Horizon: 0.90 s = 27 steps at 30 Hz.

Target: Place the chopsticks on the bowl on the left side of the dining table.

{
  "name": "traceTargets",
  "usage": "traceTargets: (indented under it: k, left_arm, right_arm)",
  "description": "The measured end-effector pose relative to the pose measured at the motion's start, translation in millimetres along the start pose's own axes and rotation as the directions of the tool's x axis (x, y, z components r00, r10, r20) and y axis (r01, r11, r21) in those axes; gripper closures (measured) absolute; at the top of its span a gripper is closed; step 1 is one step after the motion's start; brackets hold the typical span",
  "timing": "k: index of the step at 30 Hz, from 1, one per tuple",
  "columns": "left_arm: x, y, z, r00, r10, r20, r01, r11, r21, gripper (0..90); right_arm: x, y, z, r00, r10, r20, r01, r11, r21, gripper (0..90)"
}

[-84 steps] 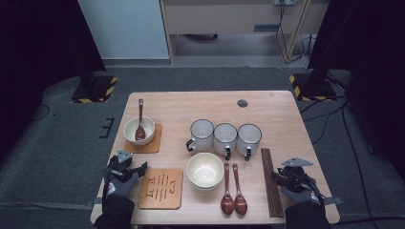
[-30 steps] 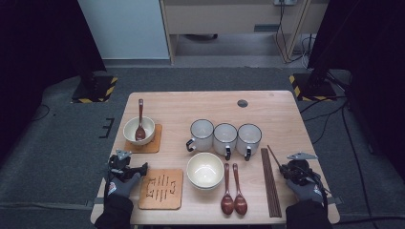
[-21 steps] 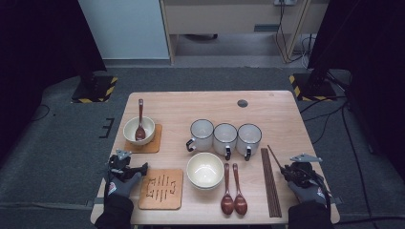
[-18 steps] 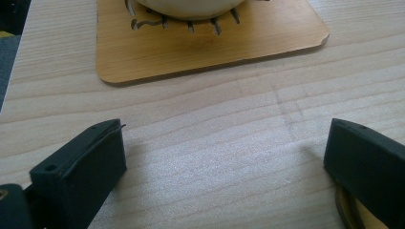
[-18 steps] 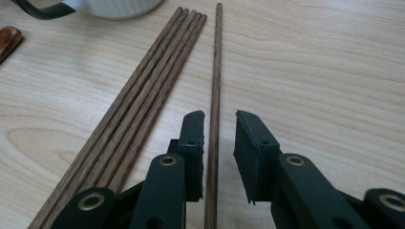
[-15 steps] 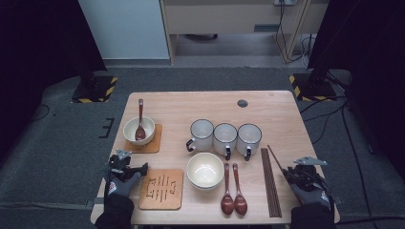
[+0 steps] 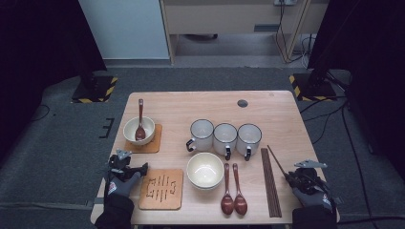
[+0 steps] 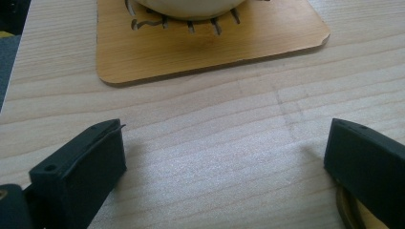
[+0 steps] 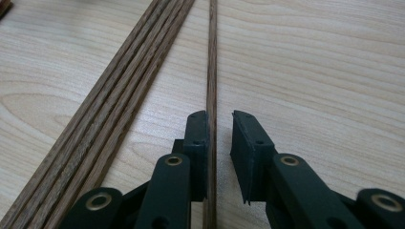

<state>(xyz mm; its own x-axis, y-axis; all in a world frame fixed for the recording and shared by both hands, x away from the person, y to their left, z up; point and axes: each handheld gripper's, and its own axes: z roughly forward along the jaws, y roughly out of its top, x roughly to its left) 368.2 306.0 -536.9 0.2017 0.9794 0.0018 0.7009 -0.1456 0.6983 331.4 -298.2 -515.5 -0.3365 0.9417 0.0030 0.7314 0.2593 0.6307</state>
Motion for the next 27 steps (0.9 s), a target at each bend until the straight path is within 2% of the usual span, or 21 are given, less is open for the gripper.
traceTargets:
  k: [10, 17, 27]
  left_arm:
    - [0.0, 0.0, 0.0, 1.0, 0.0, 0.0, 0.0, 1.0, 0.0, 0.0]
    - [-0.1, 0.0, 0.0, 1.0, 0.0, 0.0, 0.0, 1.0, 0.0, 0.0]
    - [-0.2, 0.1, 0.0, 1.0, 0.001, -0.001, -0.001, 1.0, 0.002, 0.0]
  right_arm:
    - [0.0, -0.2, 1.0, 0.9999, 0.01, -0.006, -0.01, 0.9996, 0.025, 80.1]
    - [-1.8, 0.0, 1.2, 0.9995, 0.03, -0.011, -0.029, 0.9993, 0.025, 84.5]
    - [-4.2, 1.2, -0.1, 0.9985, 0.048, -0.026, -0.048, 0.9987, 0.017, 84.9]
